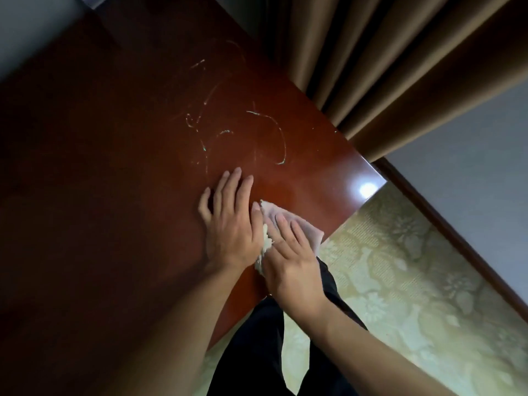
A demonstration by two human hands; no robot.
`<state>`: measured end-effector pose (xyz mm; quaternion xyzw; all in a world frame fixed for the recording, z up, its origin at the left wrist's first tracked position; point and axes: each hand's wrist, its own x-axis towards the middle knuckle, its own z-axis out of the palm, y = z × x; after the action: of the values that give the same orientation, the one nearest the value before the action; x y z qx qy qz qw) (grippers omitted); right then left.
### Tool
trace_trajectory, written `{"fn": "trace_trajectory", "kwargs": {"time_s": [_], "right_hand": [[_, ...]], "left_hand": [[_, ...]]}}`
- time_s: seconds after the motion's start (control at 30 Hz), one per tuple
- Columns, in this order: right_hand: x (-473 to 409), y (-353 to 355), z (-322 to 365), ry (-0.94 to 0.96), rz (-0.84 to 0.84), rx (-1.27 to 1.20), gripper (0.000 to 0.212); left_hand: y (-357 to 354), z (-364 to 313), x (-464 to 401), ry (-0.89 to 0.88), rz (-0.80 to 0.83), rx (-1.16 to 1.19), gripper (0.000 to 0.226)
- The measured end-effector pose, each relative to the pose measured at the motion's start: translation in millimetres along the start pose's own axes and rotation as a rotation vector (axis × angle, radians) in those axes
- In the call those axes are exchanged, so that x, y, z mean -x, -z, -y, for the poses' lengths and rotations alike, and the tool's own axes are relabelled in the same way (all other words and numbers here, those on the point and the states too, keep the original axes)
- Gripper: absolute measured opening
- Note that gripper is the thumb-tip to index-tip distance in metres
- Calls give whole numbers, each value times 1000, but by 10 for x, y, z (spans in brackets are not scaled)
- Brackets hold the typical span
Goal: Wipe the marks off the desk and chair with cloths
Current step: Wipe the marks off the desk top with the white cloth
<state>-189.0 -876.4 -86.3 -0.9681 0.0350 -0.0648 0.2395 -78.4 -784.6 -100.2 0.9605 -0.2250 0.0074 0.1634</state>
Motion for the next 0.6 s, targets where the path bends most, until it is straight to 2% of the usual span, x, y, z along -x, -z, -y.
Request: {"fn": "trace_trajectory", "kwargs": {"time_s": [0.07,0.1,0.17,0.23,0.3,0.4,0.47,0.53,0.6], "right_hand": [[-52,73,-271,116,53,-2,22],[-200,151,-483,95,50,-1,29],[-627,347,-954,-65,-36,48,43],[-984,518,-1275,-202,-126,71,37],[-951,450,-1187,-234,-146,67,38],[-366,132,-542,-56,-41,25,49],[-95,61,-322,102,23,-18,43],[-239,150,-518,166,55,-13,40],[-649,292,-863,64,9,9,42]], "left_hand": [[-18,17,25,-33,24,-13,46],[-24,22,31,-28,28,-19,46],[-39,1,3,-19,48,-28,46],[-32,-23,-9,-4,57,-40,45],[-15,-21,-6,8,63,-38,45],[-15,-15,-16,13,56,-37,46],[-27,-15,-21,8,59,-47,46],[-28,-14,-19,11,60,-40,46],[-35,-26,-36,19,53,-30,46]]}}
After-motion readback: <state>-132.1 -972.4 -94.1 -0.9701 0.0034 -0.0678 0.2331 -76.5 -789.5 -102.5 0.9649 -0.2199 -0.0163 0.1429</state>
